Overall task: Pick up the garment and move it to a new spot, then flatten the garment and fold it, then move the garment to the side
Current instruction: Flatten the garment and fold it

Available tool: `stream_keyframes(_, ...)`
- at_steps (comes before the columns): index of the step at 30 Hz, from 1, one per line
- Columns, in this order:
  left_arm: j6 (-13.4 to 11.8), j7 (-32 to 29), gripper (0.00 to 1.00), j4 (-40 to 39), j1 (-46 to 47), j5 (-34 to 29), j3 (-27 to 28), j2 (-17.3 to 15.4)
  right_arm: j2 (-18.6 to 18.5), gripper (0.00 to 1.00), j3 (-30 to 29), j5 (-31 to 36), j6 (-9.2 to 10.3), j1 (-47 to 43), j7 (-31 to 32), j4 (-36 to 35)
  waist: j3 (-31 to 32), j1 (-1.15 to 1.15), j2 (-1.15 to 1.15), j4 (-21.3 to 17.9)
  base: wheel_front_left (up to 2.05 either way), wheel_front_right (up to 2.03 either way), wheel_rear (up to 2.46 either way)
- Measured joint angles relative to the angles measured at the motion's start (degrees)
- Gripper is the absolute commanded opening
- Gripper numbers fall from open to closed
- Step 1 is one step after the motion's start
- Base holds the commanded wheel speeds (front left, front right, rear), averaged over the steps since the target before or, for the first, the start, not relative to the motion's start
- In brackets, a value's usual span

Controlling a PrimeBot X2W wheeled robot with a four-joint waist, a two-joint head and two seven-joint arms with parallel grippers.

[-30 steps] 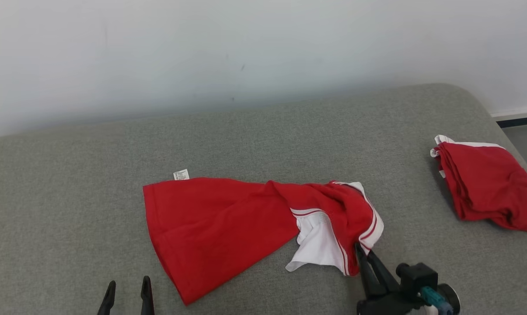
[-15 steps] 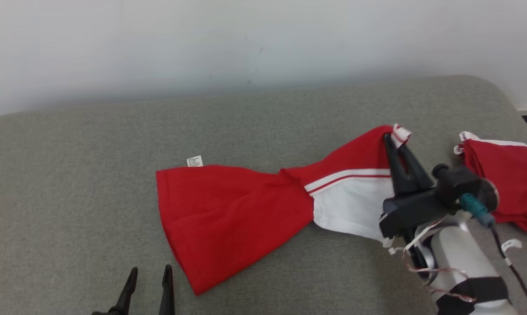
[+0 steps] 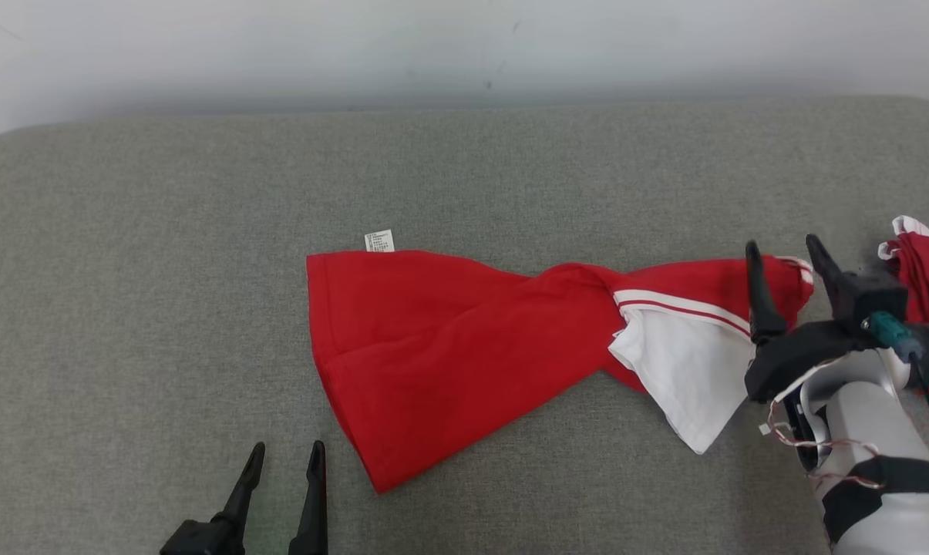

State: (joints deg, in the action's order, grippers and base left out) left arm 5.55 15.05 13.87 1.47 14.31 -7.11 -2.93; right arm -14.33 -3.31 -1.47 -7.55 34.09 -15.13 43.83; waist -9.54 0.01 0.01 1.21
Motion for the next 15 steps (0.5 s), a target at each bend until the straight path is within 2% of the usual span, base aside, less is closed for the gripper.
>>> stream_keyframes(7,0.0,0.0,1.0,0.2,0.34,0.16,-0.02,0.01,1.89,1.0,-0.01,-1.69,0.0,-8.43,0.01,-5.42,-1.11,-0.01,0.0,-0.93,0.0,0.0,0.0)
stream_keyframes(12,0.34,0.0,1.0,0.21,0.89,0.33,0.0,0.01,4.26,1.0,3.38,-4.83,0.0,-17.44,0.0,-10.8,-1.06,-0.01,0.0,-3.03,0.0,0.0,0.0)
stream_keyframes(15,0.45,0.0,1.0,0.23,1.04,0.36,0.0,0.01,5.15,1.0,5.01,-5.23,0.0,-20.12,0.0,-11.73,-0.93,-0.01,0.0,-3.9,0.0,0.0,0.0)
